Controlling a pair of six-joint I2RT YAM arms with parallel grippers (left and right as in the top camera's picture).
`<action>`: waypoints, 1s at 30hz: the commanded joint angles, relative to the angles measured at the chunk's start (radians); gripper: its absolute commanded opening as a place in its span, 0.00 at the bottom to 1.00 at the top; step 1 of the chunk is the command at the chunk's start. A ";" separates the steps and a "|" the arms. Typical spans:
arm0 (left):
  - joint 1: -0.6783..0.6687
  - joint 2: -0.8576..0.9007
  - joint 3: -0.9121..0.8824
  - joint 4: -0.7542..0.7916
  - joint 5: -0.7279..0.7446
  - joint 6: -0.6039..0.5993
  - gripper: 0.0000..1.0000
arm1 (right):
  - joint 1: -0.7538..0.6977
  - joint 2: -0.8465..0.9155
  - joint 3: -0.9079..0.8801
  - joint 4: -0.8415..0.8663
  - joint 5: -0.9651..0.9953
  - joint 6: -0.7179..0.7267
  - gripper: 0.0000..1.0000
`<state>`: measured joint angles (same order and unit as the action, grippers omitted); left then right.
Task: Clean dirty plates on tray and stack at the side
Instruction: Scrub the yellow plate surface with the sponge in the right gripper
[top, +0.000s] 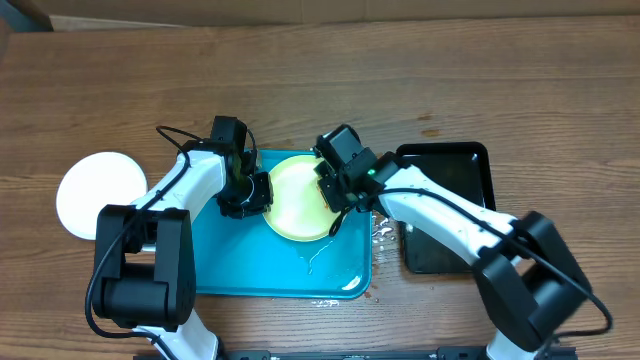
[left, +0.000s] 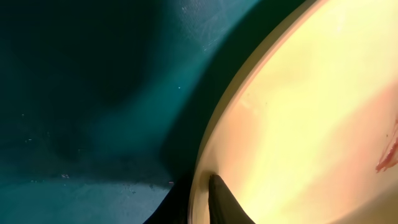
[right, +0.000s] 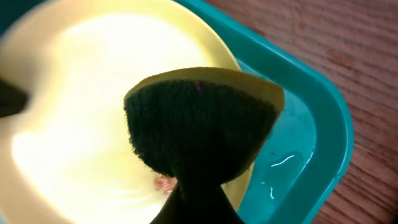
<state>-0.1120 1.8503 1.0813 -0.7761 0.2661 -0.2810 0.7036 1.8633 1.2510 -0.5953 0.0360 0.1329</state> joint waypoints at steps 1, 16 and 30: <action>-0.016 0.053 -0.039 -0.005 -0.032 0.019 0.13 | 0.002 0.006 0.024 0.013 0.037 -0.002 0.04; -0.016 0.053 -0.039 -0.005 -0.032 0.019 0.15 | 0.002 0.007 0.024 0.029 0.030 0.027 0.44; -0.016 0.053 -0.039 -0.005 -0.033 0.019 0.15 | 0.002 0.023 0.023 0.060 0.064 0.016 0.44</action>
<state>-0.1184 1.8503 1.0813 -0.7769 0.2703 -0.2810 0.7029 1.8793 1.2514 -0.5442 0.0856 0.1547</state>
